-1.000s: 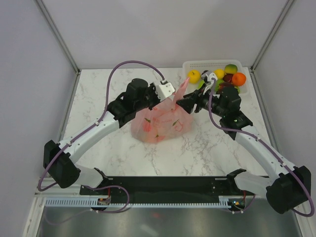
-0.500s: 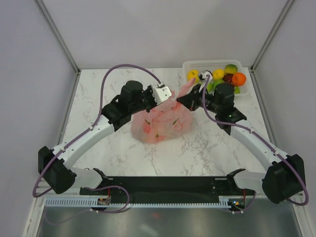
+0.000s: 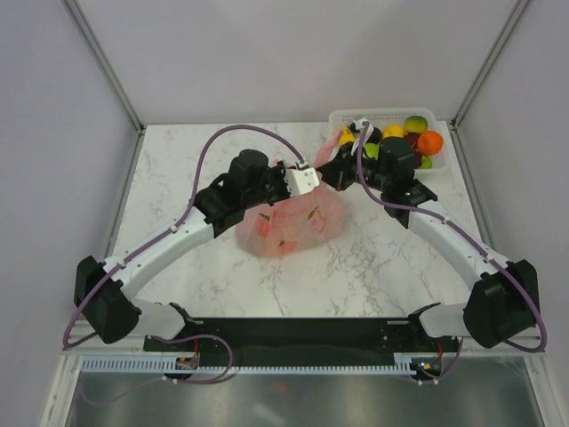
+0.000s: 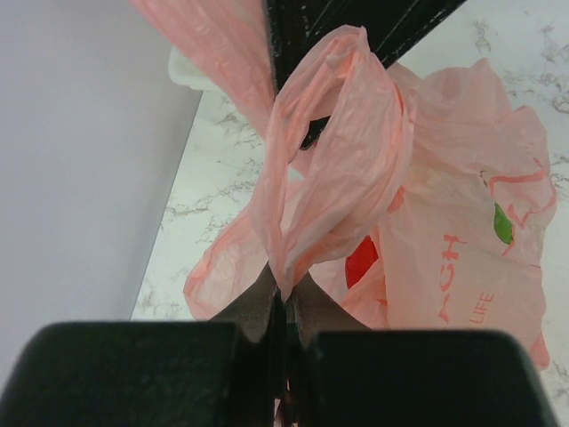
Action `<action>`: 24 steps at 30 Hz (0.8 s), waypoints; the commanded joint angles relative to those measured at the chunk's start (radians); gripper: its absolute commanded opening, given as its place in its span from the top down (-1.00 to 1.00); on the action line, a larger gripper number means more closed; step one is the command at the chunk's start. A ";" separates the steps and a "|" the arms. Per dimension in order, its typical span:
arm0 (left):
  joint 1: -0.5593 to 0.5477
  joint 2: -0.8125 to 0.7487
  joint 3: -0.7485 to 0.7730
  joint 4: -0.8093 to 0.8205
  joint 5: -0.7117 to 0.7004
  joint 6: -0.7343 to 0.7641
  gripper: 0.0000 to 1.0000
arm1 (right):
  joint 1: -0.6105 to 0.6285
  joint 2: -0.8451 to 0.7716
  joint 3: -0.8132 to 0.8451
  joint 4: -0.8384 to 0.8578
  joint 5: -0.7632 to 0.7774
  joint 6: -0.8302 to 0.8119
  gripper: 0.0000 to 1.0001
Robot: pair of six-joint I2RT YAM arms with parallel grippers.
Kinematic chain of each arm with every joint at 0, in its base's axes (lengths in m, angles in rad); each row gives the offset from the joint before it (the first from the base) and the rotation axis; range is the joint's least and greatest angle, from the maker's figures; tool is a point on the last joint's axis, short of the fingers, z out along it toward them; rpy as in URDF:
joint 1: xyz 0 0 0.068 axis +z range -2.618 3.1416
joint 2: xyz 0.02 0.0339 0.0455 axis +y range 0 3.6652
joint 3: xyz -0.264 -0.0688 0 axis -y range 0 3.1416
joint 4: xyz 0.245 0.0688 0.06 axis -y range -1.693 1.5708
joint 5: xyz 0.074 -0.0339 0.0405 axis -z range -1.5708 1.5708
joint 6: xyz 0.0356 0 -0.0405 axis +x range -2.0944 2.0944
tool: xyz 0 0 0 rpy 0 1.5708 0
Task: Place the fake fruits into the plastic bag and tie a complex knot
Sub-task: Tie the plastic bag at the center of the board.
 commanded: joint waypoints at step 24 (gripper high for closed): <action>-0.035 0.078 0.010 0.036 -0.061 0.075 0.95 | -0.030 -0.012 0.044 0.002 -0.062 0.058 0.17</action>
